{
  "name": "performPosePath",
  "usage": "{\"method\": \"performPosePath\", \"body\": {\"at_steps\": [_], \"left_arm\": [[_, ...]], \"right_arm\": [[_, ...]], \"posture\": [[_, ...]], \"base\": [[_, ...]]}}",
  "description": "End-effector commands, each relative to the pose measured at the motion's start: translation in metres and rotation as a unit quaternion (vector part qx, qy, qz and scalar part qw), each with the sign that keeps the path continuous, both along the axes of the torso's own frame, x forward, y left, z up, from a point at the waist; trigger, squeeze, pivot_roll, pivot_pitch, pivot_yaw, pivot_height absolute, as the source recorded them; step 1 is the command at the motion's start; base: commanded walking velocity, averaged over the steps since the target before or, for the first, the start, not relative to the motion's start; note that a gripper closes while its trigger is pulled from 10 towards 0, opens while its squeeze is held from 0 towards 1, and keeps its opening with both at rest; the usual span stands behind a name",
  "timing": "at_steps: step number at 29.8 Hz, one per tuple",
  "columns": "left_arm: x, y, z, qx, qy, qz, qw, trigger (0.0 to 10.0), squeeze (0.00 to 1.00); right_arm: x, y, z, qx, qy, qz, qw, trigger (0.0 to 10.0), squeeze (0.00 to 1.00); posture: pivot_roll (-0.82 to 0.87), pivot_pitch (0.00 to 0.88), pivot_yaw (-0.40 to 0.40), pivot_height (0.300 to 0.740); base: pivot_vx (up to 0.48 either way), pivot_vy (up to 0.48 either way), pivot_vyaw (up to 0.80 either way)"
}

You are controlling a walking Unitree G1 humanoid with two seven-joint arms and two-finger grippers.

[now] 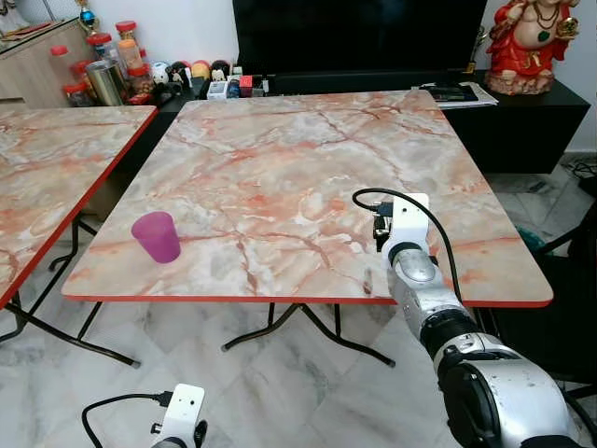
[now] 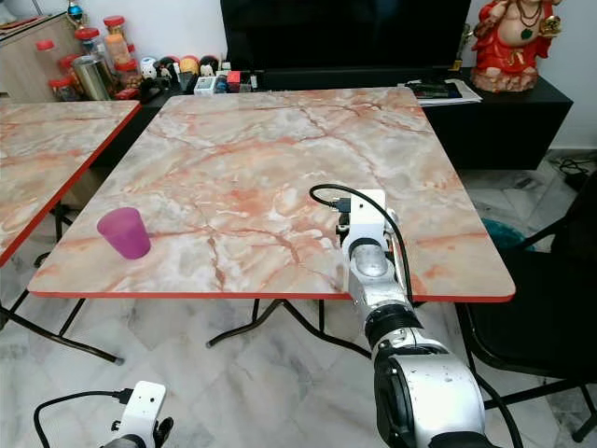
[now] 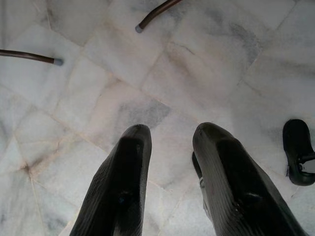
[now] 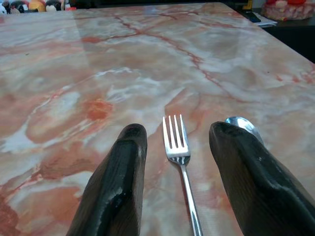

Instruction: Setting the table

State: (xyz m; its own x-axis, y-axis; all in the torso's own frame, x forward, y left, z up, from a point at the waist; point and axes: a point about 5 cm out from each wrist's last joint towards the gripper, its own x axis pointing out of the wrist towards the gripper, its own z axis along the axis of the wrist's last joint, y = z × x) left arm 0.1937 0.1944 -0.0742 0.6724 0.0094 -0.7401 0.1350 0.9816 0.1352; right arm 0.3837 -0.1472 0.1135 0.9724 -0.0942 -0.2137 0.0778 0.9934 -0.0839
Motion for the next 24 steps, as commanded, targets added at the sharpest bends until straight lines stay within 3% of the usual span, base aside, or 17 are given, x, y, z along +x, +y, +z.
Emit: {"method": "performPosePath", "body": {"at_steps": [1,7,15,24], "left_arm": [[-0.001,0.001,-0.001,0.003,0.004,0.011,1.000,10.0,0.00],[0.001,0.001,0.000,0.002,0.002,0.017,1.000,10.0,0.00],[-0.001,-0.001,-0.001,0.000,0.004,0.017,1.000,10.0,0.00],[-0.001,-0.003,-0.001,-0.002,0.004,0.014,1.000,10.0,0.00]], "right_arm": [[0.004,0.003,0.013,0.001,-0.043,0.007,0.999,10.0,0.00],[0.001,0.011,0.041,-0.018,-0.181,0.043,0.982,10.0,0.00],[-0.010,0.010,0.037,-0.010,-0.214,0.036,0.976,10.0,0.00],[-0.018,0.015,0.029,-0.008,-0.214,0.040,0.976,10.0,0.00]], "posture": [[-0.03,0.000,0.036,0.736],[-0.03,0.000,0.029,0.736],[-0.05,0.000,0.027,0.736],[-0.04,0.000,0.023,0.736]], "base": [[0.292,0.000,0.00],[0.292,0.000,0.00],[0.293,0.000,0.00],[0.304,0.000,0.00]]}}
